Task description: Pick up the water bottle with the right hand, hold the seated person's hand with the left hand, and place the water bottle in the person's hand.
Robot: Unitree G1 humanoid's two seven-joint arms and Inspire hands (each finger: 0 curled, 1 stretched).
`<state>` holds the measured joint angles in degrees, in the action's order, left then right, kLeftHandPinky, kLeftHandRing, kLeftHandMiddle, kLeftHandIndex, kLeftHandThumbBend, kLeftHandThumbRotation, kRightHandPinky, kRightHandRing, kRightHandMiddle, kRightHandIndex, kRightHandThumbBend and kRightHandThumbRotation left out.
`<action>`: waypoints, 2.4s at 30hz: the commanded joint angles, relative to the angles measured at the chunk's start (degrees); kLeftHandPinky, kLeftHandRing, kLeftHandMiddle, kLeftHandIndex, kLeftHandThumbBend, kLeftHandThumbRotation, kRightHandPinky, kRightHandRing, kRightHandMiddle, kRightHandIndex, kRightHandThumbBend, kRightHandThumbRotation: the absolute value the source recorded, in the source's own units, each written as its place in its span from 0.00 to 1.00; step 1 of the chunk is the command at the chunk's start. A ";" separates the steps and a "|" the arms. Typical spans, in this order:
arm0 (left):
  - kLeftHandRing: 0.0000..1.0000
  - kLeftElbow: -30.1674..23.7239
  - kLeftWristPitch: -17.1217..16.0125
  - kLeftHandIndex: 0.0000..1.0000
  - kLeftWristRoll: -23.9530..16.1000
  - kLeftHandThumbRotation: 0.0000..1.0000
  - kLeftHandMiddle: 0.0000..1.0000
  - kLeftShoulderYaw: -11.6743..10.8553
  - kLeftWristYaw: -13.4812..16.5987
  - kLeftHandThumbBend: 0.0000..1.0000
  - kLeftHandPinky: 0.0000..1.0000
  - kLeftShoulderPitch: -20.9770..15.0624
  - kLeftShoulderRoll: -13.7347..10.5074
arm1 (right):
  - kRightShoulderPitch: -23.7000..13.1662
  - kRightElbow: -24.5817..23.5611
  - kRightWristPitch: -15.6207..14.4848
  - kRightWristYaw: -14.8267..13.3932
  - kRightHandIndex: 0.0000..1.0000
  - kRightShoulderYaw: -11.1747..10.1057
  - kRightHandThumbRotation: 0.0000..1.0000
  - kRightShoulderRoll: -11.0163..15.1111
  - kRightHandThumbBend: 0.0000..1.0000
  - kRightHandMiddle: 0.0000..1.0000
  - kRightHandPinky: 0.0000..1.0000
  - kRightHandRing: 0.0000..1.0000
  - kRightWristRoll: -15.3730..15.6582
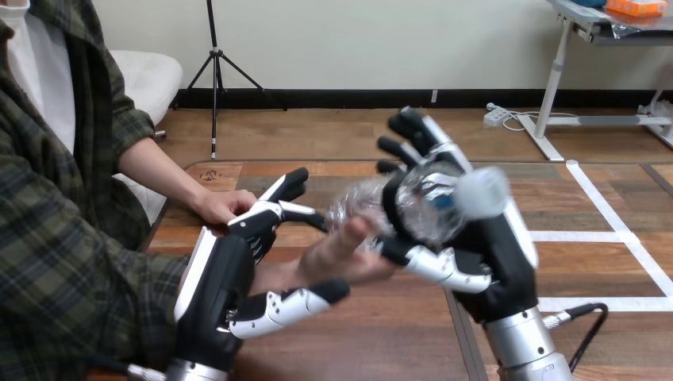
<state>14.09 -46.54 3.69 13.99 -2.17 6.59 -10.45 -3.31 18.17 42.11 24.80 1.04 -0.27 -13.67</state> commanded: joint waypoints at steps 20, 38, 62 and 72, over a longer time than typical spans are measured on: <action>0.84 1.73 -8.37 0.88 -6.66 0.89 0.85 -1.20 0.44 0.63 0.89 -1.79 11.44 | -1.36 1.31 6.30 -7.64 0.80 -1.87 0.34 -3.90 0.60 0.86 0.72 0.83 2.77; 0.81 3.14 -9.78 0.86 -8.09 0.93 0.84 -2.66 1.12 0.65 0.79 -2.44 12.60 | -1.51 2.39 7.77 -9.19 0.78 -1.76 0.41 -3.89 0.60 0.85 0.72 0.82 3.01; 0.80 3.41 -9.62 0.84 -8.98 0.94 0.82 -3.08 1.78 0.65 0.75 -2.87 12.91 | -1.95 2.85 7.39 -9.11 0.79 -1.62 0.44 -3.33 0.65 0.85 0.72 0.82 3.28; 0.79 3.29 -9.46 0.84 -9.55 0.93 0.81 -3.50 1.97 0.66 0.74 -2.88 13.13 | -2.27 2.85 7.24 -8.73 0.79 -1.51 0.42 -3.11 0.67 0.85 0.72 0.82 3.06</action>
<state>16.80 -55.29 -5.26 10.89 -0.59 6.61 1.59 -2.45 21.20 48.38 15.75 -0.72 -3.49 -10.58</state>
